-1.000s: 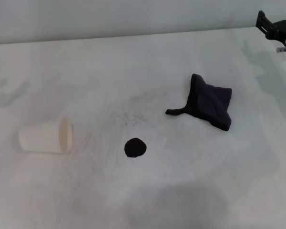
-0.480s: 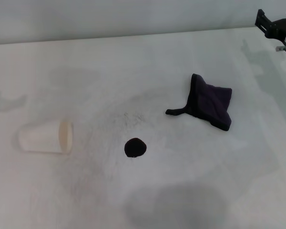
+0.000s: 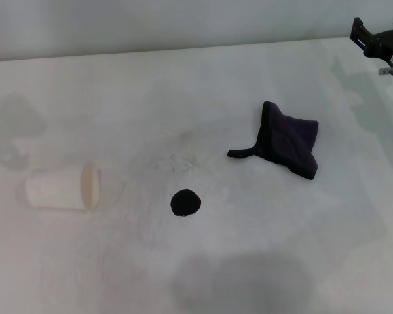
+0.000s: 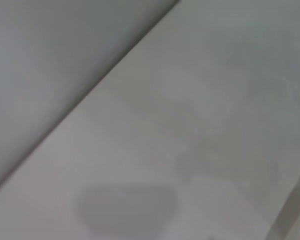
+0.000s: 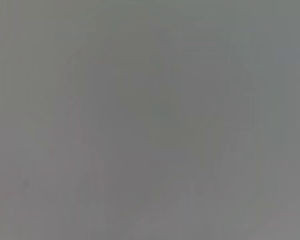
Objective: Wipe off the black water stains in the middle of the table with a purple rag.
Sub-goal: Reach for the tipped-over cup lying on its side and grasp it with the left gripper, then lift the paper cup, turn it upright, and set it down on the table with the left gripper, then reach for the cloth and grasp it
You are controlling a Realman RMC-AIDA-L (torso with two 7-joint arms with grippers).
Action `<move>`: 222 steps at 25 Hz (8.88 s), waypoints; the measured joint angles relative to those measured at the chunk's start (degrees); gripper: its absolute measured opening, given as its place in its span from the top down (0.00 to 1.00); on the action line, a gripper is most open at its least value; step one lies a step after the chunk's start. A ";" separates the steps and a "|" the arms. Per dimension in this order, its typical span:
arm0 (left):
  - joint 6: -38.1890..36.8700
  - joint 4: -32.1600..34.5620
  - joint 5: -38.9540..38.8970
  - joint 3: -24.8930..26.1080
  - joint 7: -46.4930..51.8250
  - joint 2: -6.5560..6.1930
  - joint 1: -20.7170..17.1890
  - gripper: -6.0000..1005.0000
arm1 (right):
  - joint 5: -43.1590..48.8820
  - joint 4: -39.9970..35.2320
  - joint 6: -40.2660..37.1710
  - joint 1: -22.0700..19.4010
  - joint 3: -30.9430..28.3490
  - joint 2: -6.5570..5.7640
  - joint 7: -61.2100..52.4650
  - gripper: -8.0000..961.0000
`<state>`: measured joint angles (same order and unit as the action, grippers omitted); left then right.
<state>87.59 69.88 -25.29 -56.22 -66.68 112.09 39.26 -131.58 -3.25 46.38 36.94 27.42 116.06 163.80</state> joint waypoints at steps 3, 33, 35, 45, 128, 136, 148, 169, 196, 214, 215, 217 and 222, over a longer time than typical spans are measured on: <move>-1.31 2.86 2.18 -1.56 -7.44 3.62 -0.15 0.12 | 0.00 0.12 0.03 -0.41 0.00 0.04 -0.89 0.09; 3.05 -3.76 1.25 -15.54 -14.77 6.63 2.94 0.12 | -0.08 0.40 0.20 -0.57 -0.88 0.08 -1.64 0.10; 1.18 -6.14 0.21 -15.49 -15.62 6.59 3.16 0.12 | -0.08 0.76 0.20 -0.53 -0.88 0.06 -1.64 0.10; -5.23 -12.25 -0.47 -15.64 -16.24 6.71 2.94 0.12 | -0.02 0.97 0.20 -0.78 -0.74 0.11 -2.23 0.10; -31.62 -56.82 -121.71 -25.11 -79.85 7.90 -15.87 0.12 | 0.46 1.49 1.60 -0.89 -0.08 0.11 -2.96 0.10; -32.82 -58.27 -121.82 -25.16 -79.89 7.88 -15.41 0.12 | 0.45 1.59 1.61 -0.66 -0.09 0.13 -2.96 0.10; -32.84 -59.52 -121.91 -25.17 -79.93 8.14 -15.42 0.12 | 0.44 1.59 1.60 -0.64 0.01 0.10 -2.96 0.10; -34.65 -60.53 -121.93 -25.17 -79.92 8.34 -16.54 0.12 | 0.45 1.59 1.52 -1.02 0.01 0.04 -2.95 0.10; -20.33 -60.59 -134.06 -24.78 -79.88 7.77 -26.52 0.12 | 0.45 3.04 1.33 0.93 0.01 0.12 -2.95 0.10; -20.52 -60.56 -142.44 -19.88 -81.34 7.22 -27.42 0.12 | 1.70 -1.78 -6.12 2.55 20.98 -0.52 -27.12 0.10; -20.53 -60.56 -142.45 -19.49 -81.43 7.20 -27.37 0.12 | 2.66 -3.93 -7.90 2.39 25.13 -0.65 -30.94 0.10; -20.55 -60.57 -142.47 -18.70 -81.85 7.17 -27.28 0.12 | 6.34 -9.53 -12.86 2.10 35.13 -1.01 -40.45 0.10; -20.81 -60.57 -142.50 -17.93 -83.03 7.17 -26.68 0.12 | 25.73 -22.06 -20.84 2.34 52.49 -3.23 -69.36 0.10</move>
<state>66.78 9.31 -167.79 -74.15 -149.71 119.27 12.58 -105.85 -25.31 25.55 39.28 79.91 112.83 94.44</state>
